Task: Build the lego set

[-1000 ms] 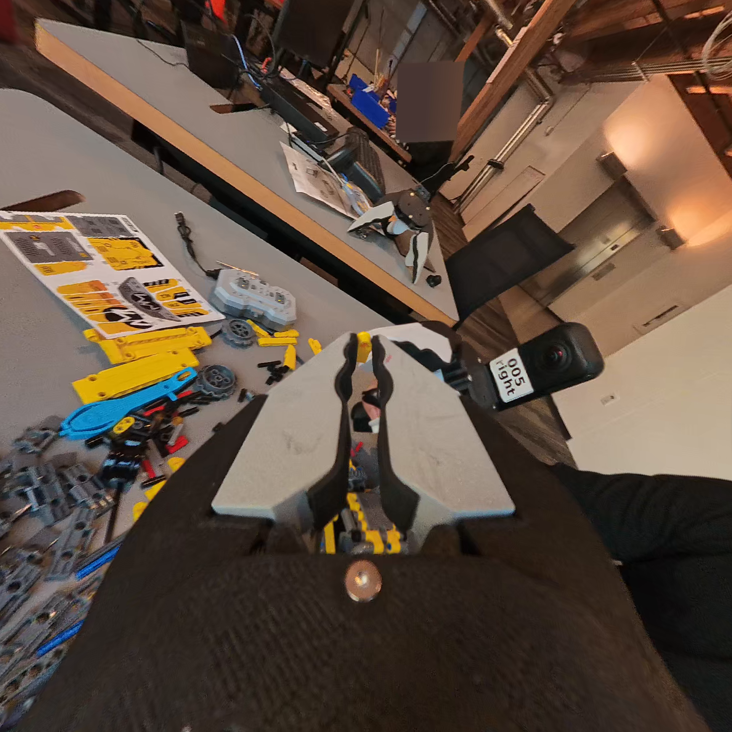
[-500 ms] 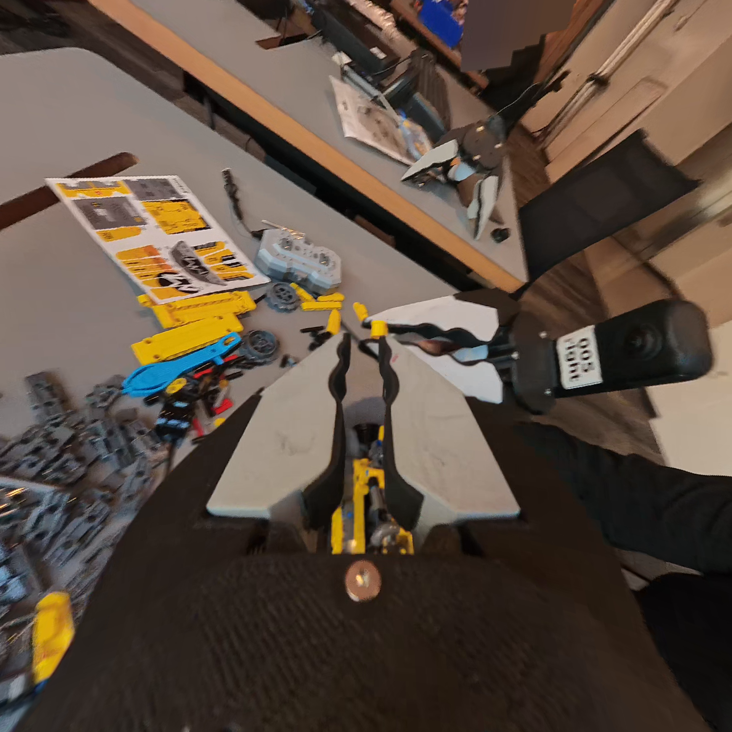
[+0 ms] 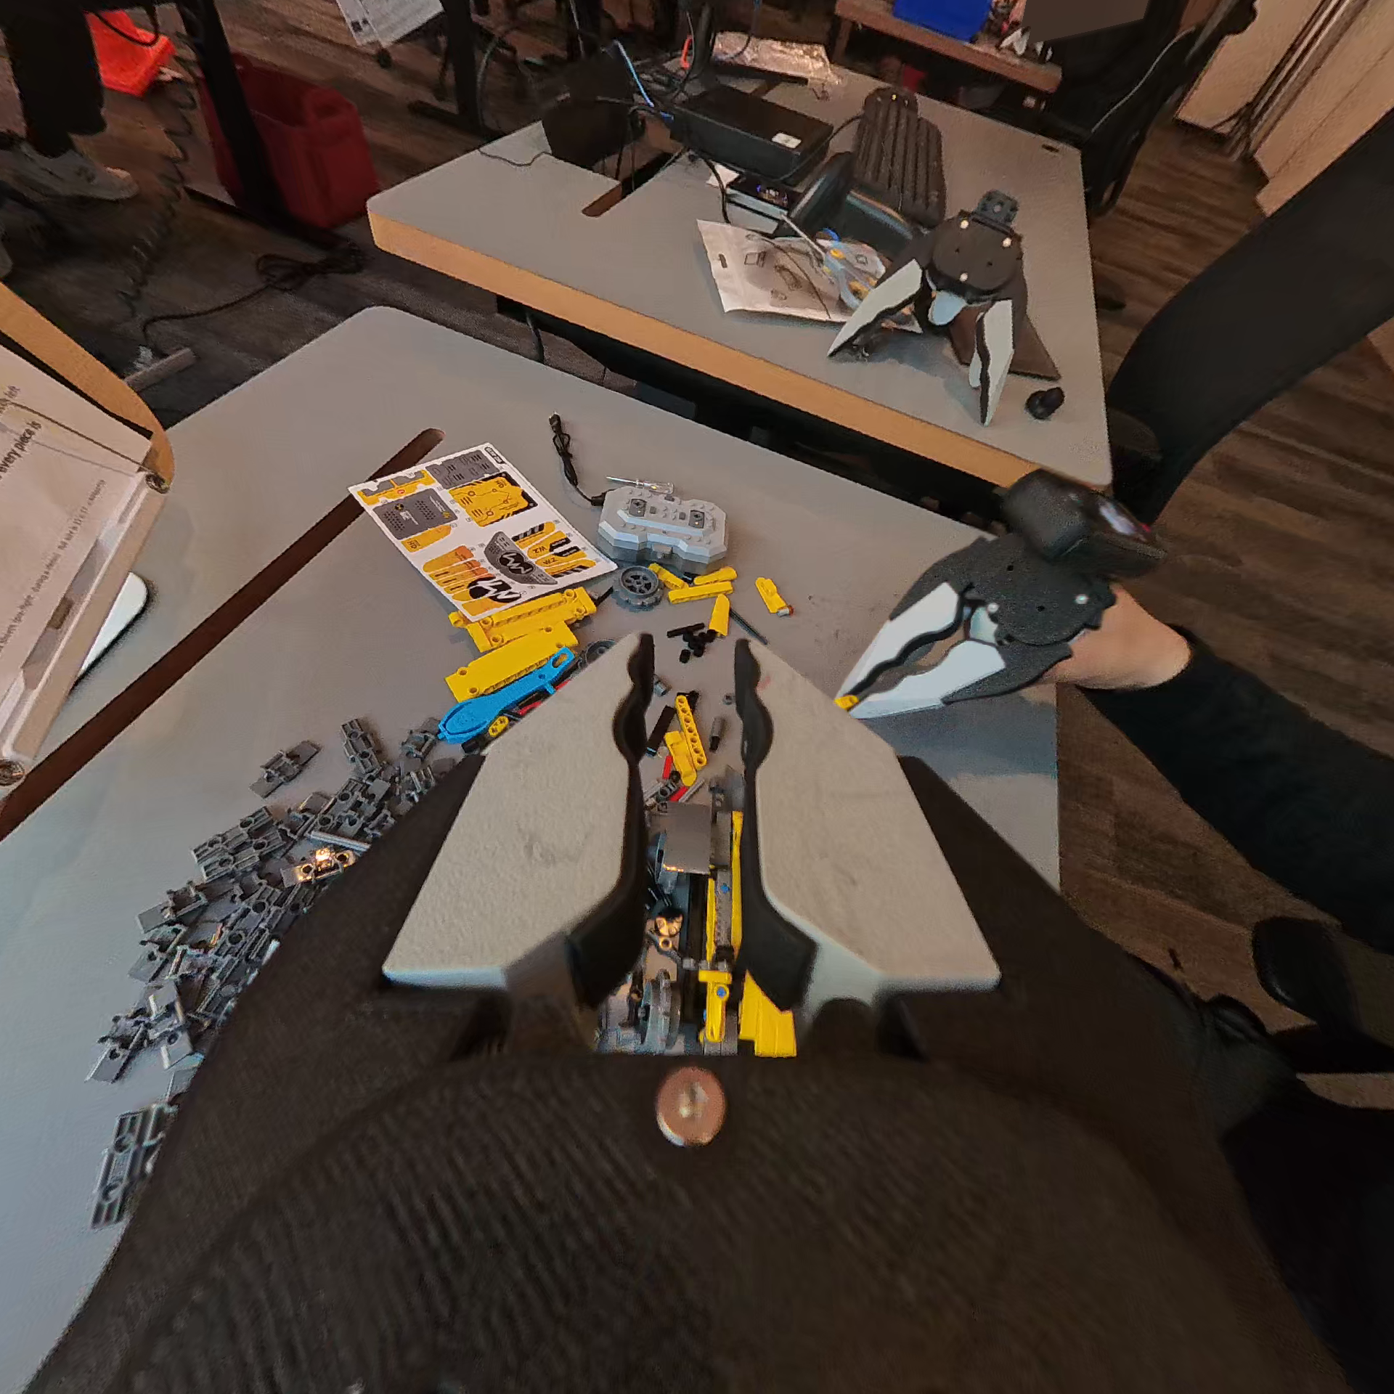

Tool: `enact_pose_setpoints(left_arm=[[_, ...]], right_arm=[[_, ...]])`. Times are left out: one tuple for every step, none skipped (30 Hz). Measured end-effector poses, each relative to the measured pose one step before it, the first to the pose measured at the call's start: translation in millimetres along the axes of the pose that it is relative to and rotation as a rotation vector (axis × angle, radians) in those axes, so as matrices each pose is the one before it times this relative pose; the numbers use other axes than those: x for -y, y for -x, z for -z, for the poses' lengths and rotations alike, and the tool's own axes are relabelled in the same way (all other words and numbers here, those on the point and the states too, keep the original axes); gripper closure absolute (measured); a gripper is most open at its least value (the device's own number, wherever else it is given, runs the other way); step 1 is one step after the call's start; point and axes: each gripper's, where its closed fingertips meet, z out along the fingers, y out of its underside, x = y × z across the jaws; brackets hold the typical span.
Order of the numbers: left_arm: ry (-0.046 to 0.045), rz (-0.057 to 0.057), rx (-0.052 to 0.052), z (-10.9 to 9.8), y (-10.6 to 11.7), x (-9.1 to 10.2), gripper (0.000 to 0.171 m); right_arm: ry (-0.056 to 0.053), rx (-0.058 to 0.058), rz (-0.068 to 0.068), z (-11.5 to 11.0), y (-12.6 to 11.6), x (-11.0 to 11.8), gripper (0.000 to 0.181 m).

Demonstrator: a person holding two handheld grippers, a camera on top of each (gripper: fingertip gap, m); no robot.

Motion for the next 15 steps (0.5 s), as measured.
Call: enact_pose_setpoints(left_arm=[[0.0097, -0.0106, 0.0005, -0.05, -2.1, -1.17, 0.153], [0.00962, -0.0082, 0.0034, 0.02, -1.12, -1.23, 0.153], [0.00819, -0.0068, 0.0044, 0.05, -0.67, -1.1, 0.154], [0.00686, -0.0064, 0.0036, 0.07, -0.55, -0.9, 0.154], [0.00586, -0.0047, 0.0024, -0.08, -0.28, -0.85, 0.154], [0.00601, -0.0014, 0.0007, -0.39, -0.17, -0.94, 0.153], [0.00671, 0.0012, -0.0013, -0.73, -0.33, -1.01, 0.152], [0.00919, 0.0012, -0.0039, -1.51, -0.77, -1.44, 0.15], [0.0145, -0.0019, -0.003, -2.0, -1.06, -2.14, 0.147], [0.01779, -0.0068, 0.0067, -2.0, 0.36, -2.58, 0.146], [0.01481, -0.0116, 0.0226, -1.45, 2.55, -1.97, 0.145], [0.00547, -0.0134, 0.0369, -0.23, 4.65, -0.49, 0.145], [-0.0026, -0.0111, 0.0409, 1.11, 5.63, 0.66, 0.147], [-0.00448, -0.0056, 0.0347, 1.53, 5.15, 0.86, 0.151], [-0.00348, 0.0011, 0.0243, 1.24, 3.95, 0.7, 0.154]], right_arm=[[0.054, 0.0037, -0.0114, -3.29, 1.72, -14.01, 0.174], [0.044, 0.005, -0.0054, -3.45, 1.76, -11.95, 0.174], [0.0344, 0.0105, -0.0132, -3.6, 1.66, -9.78, 0.174], [0.0241, 0.0094, -0.0183, -3.44, 0.83, -7.07, 0.174], [0.0044, 0.0063, -0.0142, -2.23, 0.26, -3.0, 0.173], [-0.0276, 0.0116, -0.0137, 0.47, 1.21, 2.62, 0.173], [-0.0142, 0.0133, -0.0135, 0.41, 1.05, 1.02, 0.172], [-0.0061, 0.006, -0.0151, 0.46, -0.22, 0.31, 0.166], [-0.0091, 0.0063, -0.0122, 0.91, -0.19, 0.91, 0.161], [-0.0134, 0.0102, -0.0094, 1.62, 0.73, 1.52, 0.16], [-0.0164, -0.0013, -0.0089, 2.63, -1.05, 2.44, 0.16], [-0.0269, -0.0146, -0.0061, 3.84, -2.59, 5.24, 0.16], [-0.0446, -0.0143, -0.0021, 4.68, -2.11, 8.97, 0.16], [-0.0644, -0.011, -0.0003, 4.96, -1.34, 13.26, 0.159], [-0.0788, -0.0084, -0.0083, 4.28, -1.27, 16.39, 0.159]])
